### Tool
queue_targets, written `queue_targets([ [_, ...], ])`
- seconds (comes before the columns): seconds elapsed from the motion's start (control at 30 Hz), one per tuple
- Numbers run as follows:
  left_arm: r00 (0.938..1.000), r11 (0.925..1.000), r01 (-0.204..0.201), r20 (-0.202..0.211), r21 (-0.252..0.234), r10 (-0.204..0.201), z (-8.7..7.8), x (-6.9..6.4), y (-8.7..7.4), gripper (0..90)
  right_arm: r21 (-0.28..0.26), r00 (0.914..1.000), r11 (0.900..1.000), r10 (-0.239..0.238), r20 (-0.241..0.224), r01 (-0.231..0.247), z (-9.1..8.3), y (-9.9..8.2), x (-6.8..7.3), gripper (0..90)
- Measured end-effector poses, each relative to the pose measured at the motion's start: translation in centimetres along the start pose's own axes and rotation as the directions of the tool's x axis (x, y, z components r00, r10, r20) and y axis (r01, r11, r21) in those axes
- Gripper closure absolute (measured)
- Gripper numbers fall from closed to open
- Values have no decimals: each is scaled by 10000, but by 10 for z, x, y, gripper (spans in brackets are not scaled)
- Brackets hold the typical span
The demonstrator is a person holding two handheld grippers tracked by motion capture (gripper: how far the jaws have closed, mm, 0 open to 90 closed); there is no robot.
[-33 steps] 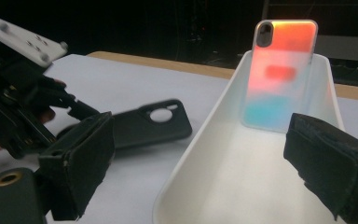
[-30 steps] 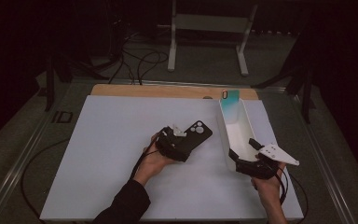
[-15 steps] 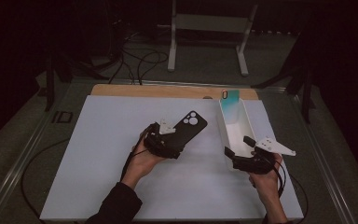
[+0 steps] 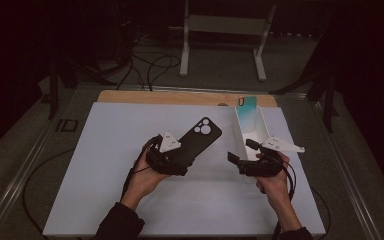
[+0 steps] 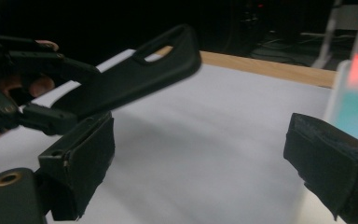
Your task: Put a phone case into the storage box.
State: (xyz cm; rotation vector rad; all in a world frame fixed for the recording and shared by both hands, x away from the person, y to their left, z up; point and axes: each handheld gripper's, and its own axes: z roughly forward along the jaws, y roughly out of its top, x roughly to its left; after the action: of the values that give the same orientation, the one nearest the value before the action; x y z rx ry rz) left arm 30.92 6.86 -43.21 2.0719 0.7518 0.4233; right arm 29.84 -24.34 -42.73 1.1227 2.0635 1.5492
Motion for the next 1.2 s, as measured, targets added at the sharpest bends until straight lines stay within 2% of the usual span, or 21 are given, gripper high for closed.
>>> queue_targets([
  [0.07, 9999, 9999, -100, 34, -96, 100, -1, -2, 0, 174, -54, 9995, 10000, 37, -309, -39, 4, 7, 3, 88],
  [0.23, 9995, 9997, -139, 266, -207, 144, -1, -6, 1, 171, 59, 9984, 10000, 16, -556, -13, 11, 15, 7, 88],
  [0.33, 9984, 9989, -337, 442, -333, 351, 0, -13, 4, 170, 87, 9952, 9995, 297, -936, -291, 18, 19, 9, 88],
  [0.47, 9978, 9982, -413, 507, -441, 435, 1, -18, 6, 169, 300, 9944, 9992, 306, -1016, -277, 26, 22, 13, 88],
  [0.6, 9965, 9964, -481, 646, -697, 526, 1, -23, 9, 166, 410, 9916, 9978, 562, -1161, -518, 31, 22, 13, 134],
  [0.63, 9961, 9956, -512, 679, -790, 566, 2, -26, 10, 165, 479, 9887, 9967, 715, -1320, -657, 33, 22, 14, 150],
  [0.77, 9953, 9951, -596, 720, -793, 654, 5, -30, 10, 163, 560, 9858, 9952, 875, -1431, -802, 34, 22, 16, 161],
  [0.9, 9957, 9951, -559, 686, -810, 615, 8, -31, 10, 160, 594, 9830, 9934, 1065, -1493, -986, 35, 23, 17, 218],
  [1.03, 9962, 9945, -476, 685, -936, 541, 10, -32, 10, 160, 687, 9778, 9900, 1329, -1619, -1232, 37, 22, 18, 343],
  [1.07, 9962, 9945, -476, 685, -936, 541, 10, -32, 10, 159, 687, 9778, 9900, 1329, -1619, -1232, 37, 22, 18, 343],
  [1.1, 9960, 9942, -511, 676, -948, 576, 10, -34, 11, 159, 695, 9776, 9900, 1328, -1635, -1228, 37, 22, 18, 374],
  [1.13, 9962, 9943, -518, 648, -935, 580, 11, -34, 11, 158, 733, 9756, 9902, 1304, -1764, -1191, 38, 21, 20, 479],
  [1.2, 9962, 9943, -518, 648, -935, 580, 11, -34, 11, 157, 733, 9751, 9905, 1277, -1813, -1161, 39, 21, 21, 479],
])
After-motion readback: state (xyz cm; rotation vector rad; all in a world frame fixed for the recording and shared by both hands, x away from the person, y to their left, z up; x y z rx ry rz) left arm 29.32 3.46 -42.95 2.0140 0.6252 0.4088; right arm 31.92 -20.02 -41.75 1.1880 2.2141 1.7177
